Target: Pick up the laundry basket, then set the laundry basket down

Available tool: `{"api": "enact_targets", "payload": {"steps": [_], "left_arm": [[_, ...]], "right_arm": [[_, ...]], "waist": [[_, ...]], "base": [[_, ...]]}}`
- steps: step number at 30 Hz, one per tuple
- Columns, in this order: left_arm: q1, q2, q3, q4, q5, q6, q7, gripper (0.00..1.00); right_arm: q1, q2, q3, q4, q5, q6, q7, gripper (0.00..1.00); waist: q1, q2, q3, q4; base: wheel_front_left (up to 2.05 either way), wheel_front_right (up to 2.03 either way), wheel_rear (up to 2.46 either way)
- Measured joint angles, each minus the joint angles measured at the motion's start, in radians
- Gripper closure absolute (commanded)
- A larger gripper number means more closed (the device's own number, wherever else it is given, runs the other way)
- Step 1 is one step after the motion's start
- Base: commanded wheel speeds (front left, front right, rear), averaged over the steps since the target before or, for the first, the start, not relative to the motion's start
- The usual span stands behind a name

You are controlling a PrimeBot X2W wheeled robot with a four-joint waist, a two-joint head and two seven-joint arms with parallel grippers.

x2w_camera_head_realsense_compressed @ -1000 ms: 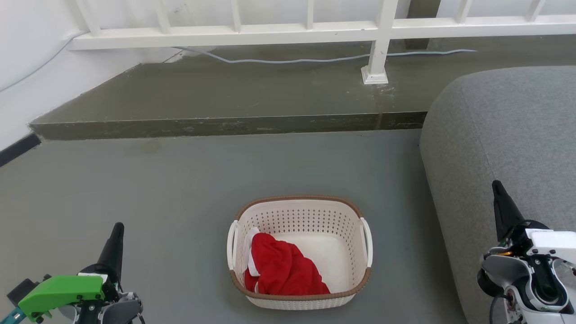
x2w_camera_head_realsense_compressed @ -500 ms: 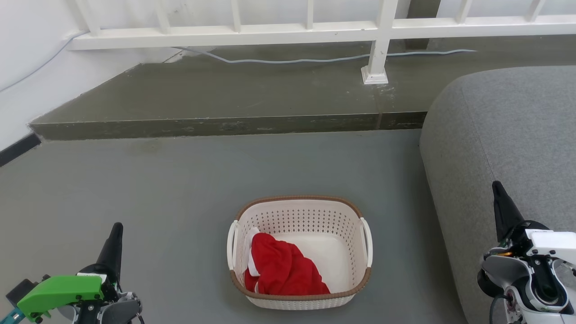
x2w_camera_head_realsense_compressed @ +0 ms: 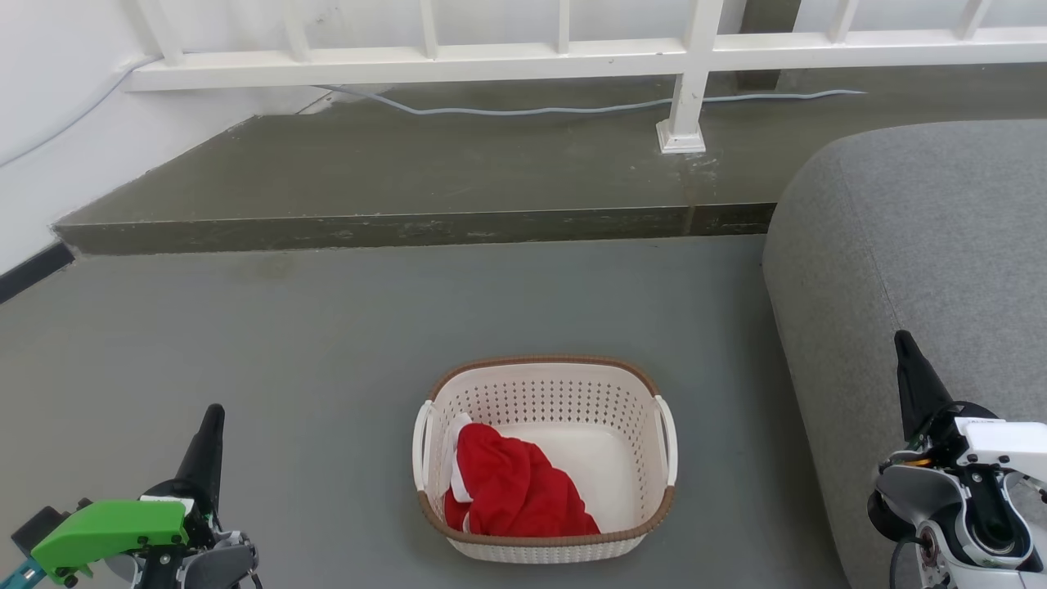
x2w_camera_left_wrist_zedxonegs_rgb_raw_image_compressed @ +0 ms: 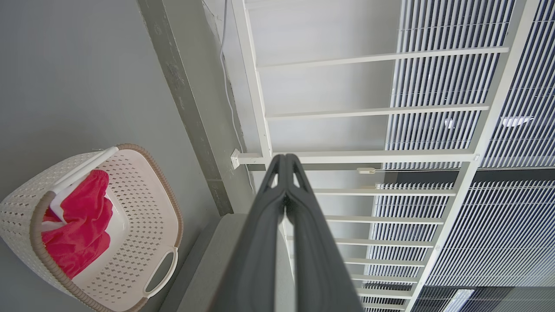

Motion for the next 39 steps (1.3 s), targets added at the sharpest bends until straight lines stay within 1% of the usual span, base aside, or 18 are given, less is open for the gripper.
{"api": "enact_targets", "payload": {"steps": [39], "left_arm": [[-0.007,-0.001,0.004,-0.001,0.000,0.000,0.000,1.00]], "right_arm": [[0.000,0.001,-0.002,0.002,0.000,0.001,0.000,1.00]], "waist": [[0.0000,0.0000,0.000,0.000]], "base": [[0.00,0.00,0.00]]}}
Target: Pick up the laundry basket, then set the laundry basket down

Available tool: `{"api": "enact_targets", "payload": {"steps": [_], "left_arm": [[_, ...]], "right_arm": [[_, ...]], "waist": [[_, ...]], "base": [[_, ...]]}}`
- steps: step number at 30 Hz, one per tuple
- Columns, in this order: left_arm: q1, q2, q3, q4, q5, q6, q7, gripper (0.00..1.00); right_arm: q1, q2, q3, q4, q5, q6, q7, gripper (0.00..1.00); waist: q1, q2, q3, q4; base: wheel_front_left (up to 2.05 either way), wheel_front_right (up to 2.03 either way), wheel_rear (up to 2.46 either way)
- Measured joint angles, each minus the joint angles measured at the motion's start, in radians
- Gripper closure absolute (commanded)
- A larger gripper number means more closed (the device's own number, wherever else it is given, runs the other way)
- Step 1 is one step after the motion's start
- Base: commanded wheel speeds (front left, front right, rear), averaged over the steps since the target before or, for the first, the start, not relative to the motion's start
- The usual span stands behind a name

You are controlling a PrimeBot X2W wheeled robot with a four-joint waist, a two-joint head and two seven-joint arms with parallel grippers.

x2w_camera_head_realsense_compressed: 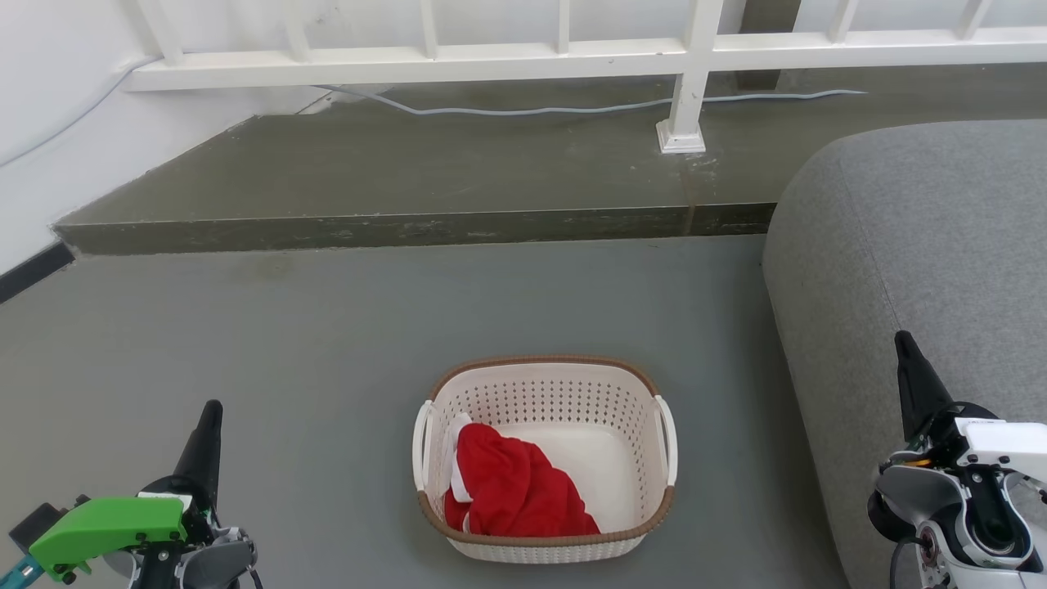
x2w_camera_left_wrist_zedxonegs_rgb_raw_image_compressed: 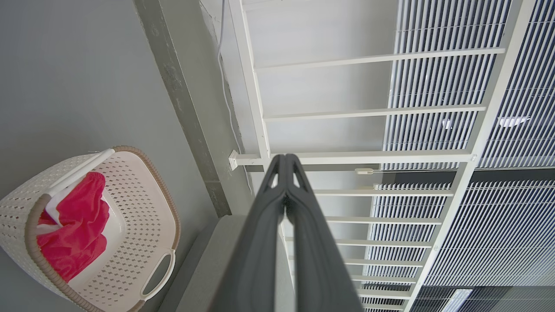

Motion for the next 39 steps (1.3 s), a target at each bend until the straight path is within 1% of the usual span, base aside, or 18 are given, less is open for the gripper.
{"api": "enact_targets", "payload": {"steps": [39], "left_arm": [[-0.001,-0.001,0.002,-0.001,0.000,0.000,0.000,1.00]], "right_arm": [[0.000,0.001,-0.003,-0.001,0.000,0.000,0.001,1.00]], "waist": [[0.0000,0.0000,0.000,0.000]], "base": [[0.00,0.00,0.00]]}}
